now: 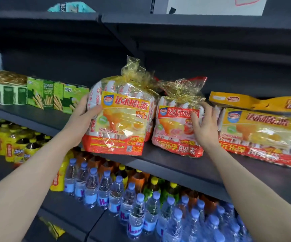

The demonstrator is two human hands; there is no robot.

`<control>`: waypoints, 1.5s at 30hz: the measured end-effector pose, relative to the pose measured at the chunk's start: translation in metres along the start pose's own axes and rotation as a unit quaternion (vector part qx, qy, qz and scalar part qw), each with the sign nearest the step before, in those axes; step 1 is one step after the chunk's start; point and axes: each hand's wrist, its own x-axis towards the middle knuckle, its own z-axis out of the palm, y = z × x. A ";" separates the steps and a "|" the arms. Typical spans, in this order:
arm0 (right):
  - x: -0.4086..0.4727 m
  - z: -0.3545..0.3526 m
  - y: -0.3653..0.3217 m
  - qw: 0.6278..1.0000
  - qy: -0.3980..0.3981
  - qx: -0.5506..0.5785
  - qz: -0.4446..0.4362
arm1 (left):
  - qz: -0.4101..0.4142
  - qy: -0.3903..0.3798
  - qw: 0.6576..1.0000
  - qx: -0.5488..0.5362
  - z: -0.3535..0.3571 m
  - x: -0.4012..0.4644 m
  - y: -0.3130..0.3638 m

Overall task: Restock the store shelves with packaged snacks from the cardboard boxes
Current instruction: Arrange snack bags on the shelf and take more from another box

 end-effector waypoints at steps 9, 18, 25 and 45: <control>-0.003 -0.005 -0.009 0.960 0.059 -0.230 -0.147 | 0.037 -0.072 0.991 0.110 -0.001 0.056 -0.018; -0.016 -0.001 -0.032 0.942 0.046 -0.318 -0.091 | 0.199 -0.084 0.887 0.407 0.010 0.044 -0.048; -0.025 0.004 -0.052 0.932 0.023 -0.359 -0.042 | 0.221 -0.075 0.874 0.426 0.001 0.041 -0.053; -0.165 -0.090 -0.110 0.870 -0.039 -0.489 -0.047 | 0.330 -0.158 0.866 0.342 0.054 -0.079 -0.052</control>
